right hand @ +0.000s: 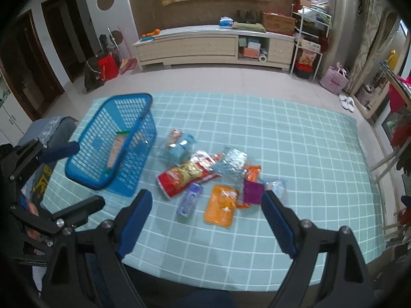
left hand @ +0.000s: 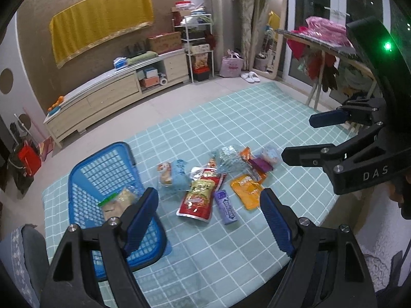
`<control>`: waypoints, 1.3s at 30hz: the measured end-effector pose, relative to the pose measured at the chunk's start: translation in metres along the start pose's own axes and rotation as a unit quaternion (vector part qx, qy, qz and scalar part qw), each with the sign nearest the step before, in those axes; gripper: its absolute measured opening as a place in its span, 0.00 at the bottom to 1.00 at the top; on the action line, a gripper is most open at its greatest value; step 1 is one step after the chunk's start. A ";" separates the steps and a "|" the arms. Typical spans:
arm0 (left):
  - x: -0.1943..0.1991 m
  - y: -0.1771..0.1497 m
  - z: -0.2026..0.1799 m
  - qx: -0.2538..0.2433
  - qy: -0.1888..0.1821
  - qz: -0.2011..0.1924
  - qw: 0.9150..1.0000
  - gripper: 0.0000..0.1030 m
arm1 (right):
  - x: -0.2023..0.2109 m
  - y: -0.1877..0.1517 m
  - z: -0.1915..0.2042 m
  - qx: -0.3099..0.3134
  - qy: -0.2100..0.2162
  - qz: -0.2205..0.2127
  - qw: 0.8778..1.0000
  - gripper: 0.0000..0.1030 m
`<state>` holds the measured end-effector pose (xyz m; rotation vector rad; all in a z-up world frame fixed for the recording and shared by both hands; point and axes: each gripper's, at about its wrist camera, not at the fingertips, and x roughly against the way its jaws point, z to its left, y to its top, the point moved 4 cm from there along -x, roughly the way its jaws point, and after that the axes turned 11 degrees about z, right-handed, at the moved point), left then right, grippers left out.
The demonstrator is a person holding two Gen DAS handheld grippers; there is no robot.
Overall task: Organize snacks
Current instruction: 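Move both tools back over the remaining snack pile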
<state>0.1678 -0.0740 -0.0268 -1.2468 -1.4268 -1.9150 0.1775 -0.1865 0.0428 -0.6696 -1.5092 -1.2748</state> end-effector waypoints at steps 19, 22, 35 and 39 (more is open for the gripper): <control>-0.120 -0.001 -0.022 -0.001 -0.019 0.093 0.996 0.77 | -0.105 -0.029 -0.055 -0.022 -0.013 0.045 0.999 0.87; -0.137 0.002 -0.017 0.003 -0.011 0.103 0.995 0.77 | -0.117 -0.027 -0.060 -0.030 -0.014 0.049 0.998 0.87; -0.199 0.016 0.012 0.017 0.025 0.134 0.991 0.77 | -0.157 -0.014 -0.068 -0.031 -0.020 0.059 0.998 0.87; -0.209 0.016 0.017 0.021 0.021 0.138 0.990 0.77 | -0.161 -0.013 -0.075 -0.037 -0.021 0.059 0.997 0.87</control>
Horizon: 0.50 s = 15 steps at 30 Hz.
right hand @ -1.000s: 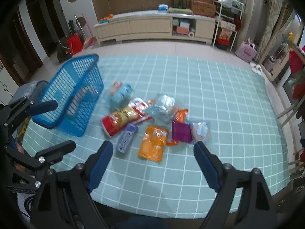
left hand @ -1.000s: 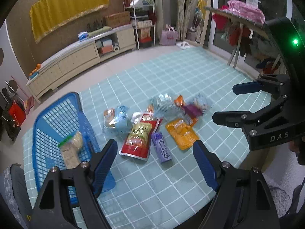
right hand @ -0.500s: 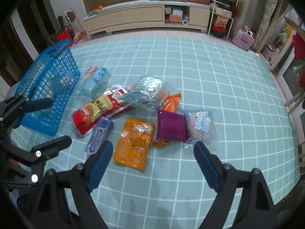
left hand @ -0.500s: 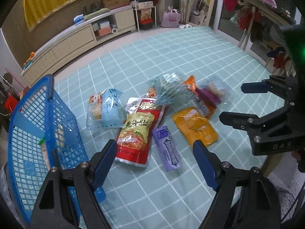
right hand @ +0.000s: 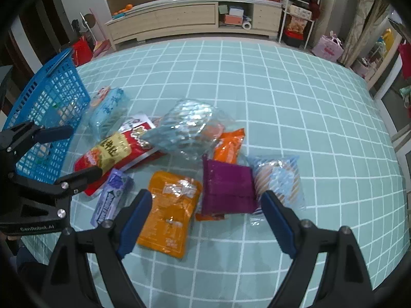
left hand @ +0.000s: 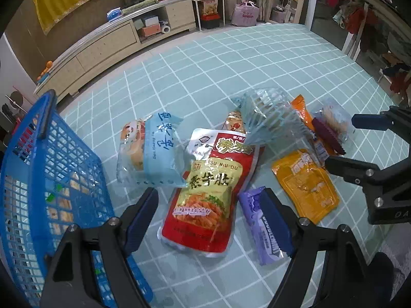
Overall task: Organize snacks
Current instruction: 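Move both tools back over the remaining snack pile, then grasp the red-and-yellow pouch with the left tool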
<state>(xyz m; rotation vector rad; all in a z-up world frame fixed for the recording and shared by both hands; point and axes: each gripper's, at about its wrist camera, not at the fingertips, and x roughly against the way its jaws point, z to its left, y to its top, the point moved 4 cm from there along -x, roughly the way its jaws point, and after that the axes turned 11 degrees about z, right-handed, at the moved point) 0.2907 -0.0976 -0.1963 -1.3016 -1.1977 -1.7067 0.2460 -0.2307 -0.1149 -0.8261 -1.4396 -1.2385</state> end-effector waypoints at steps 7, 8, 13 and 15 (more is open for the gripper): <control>-0.022 0.007 0.008 0.029 0.007 0.021 0.999 0.77 | -0.004 -0.001 -0.005 0.000 0.000 0.003 1.000 0.87; -0.023 0.008 0.010 0.035 -0.001 0.019 0.999 0.77 | -0.005 -0.001 -0.005 0.001 0.000 0.003 1.000 0.87; -0.032 0.014 0.018 0.050 -0.040 0.031 0.997 0.77 | -0.007 0.000 -0.009 -0.001 0.004 0.004 1.000 0.87; -0.040 0.014 0.018 0.047 -0.027 0.046 0.997 0.77 | -0.008 0.002 -0.010 -0.002 0.005 0.005 1.000 0.87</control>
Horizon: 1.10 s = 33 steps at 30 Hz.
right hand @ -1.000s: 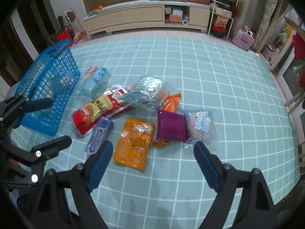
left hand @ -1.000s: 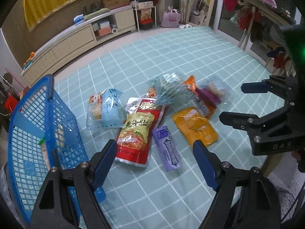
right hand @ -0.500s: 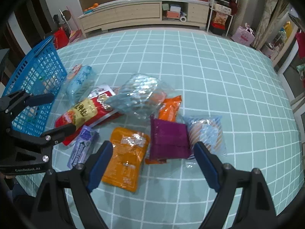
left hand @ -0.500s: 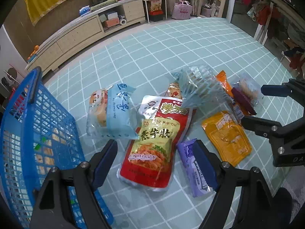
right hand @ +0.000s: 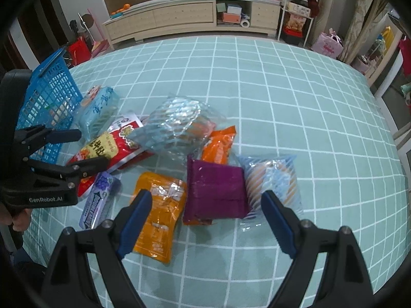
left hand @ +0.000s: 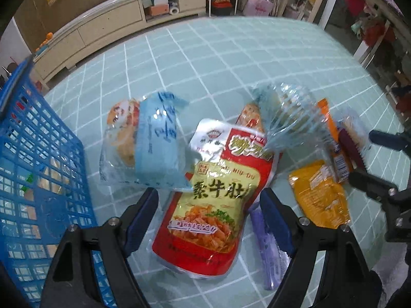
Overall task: Organize snacks
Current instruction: 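Grasp the red-and-yellow pouch with the left tool, then grasp the clear bag with the right tool while the left lifts the red pouch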
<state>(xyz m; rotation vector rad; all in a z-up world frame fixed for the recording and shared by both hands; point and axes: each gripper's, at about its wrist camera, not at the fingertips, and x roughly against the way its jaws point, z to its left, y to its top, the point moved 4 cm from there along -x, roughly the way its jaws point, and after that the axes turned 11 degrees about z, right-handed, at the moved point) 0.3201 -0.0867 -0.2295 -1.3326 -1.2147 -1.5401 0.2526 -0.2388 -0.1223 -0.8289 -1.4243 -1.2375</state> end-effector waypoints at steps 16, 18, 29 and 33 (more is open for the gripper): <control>-0.010 0.000 -0.010 -0.031 -0.017 0.009 0.999 0.47 | -0.005 -0.002 -0.001 -0.003 0.014 0.008 1.000 0.87; -0.007 -0.005 -0.011 -0.036 -0.017 0.011 0.999 0.41 | -0.005 -0.002 -0.001 -0.005 0.017 0.007 1.000 0.87; 0.044 -0.032 -0.031 -0.048 -0.021 -0.030 0.998 0.33 | 0.002 0.002 0.005 0.004 0.034 0.009 0.999 0.87; 0.066 -0.034 -0.029 -0.038 -0.011 -0.049 0.998 0.33 | 0.011 0.007 0.005 0.022 0.037 0.002 0.999 0.87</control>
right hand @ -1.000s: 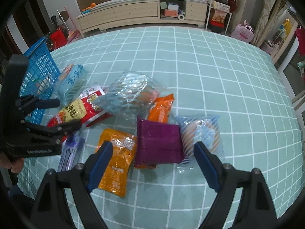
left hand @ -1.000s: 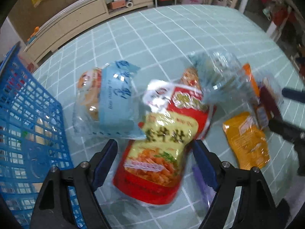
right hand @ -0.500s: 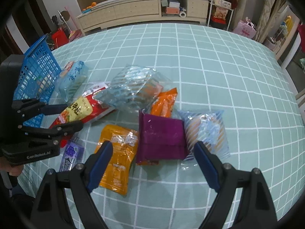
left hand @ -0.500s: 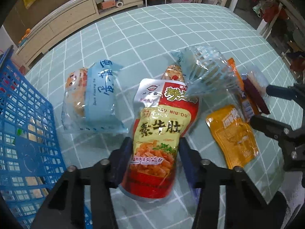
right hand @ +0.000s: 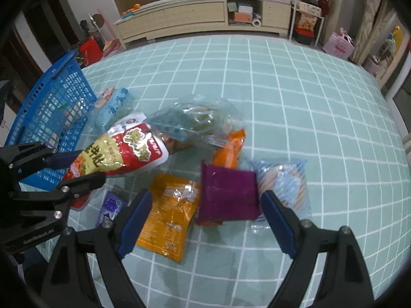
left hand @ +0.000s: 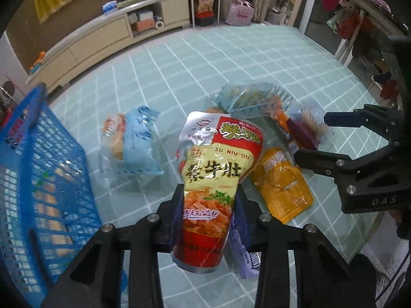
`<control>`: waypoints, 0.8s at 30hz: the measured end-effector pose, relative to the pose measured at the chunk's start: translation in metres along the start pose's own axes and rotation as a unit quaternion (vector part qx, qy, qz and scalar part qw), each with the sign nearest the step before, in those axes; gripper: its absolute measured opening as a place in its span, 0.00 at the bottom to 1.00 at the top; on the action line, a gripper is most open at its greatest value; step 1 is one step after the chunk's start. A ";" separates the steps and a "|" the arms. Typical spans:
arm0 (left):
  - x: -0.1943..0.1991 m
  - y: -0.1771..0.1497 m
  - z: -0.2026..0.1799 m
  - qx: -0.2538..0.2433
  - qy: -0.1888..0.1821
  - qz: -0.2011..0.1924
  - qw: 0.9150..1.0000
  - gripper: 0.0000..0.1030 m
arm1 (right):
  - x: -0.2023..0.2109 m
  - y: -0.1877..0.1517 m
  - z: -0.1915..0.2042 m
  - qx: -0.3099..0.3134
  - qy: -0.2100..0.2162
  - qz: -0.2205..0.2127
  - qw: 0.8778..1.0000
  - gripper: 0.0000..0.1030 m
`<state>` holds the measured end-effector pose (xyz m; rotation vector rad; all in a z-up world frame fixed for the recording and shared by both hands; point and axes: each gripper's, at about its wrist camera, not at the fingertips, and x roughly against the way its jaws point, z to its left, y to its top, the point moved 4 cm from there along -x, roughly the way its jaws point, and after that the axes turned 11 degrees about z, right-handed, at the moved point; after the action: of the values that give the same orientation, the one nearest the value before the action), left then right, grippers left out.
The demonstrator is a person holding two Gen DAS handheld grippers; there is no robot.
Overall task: Organize snacks
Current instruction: 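Grasp the clear bag with the right tool while the left lifts the red pouch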
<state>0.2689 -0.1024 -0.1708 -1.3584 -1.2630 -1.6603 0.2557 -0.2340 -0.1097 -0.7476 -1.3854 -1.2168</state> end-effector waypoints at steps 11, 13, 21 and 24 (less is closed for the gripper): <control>0.033 -0.005 0.026 0.053 0.015 -0.044 0.997 0.33 | 0.016 0.028 -0.006 0.022 0.001 -0.016 1.000 0.96; 0.034 -0.003 0.033 0.070 0.020 -0.048 0.996 0.33 | 0.010 0.037 -0.008 0.004 0.003 -0.003 1.000 0.96; 0.027 0.022 0.058 0.129 0.021 -0.067 0.989 0.33 | -0.017 0.073 -0.006 -0.080 0.037 0.055 0.995 0.96; 0.026 0.028 0.057 0.129 0.019 -0.075 0.989 0.33 | -0.030 0.085 0.000 -0.094 0.036 0.069 0.992 0.96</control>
<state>0.3071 -0.0553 -0.1378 -1.0939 -1.5306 -1.5494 0.3410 -0.2046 -0.1161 -0.9072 -1.1499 -1.2635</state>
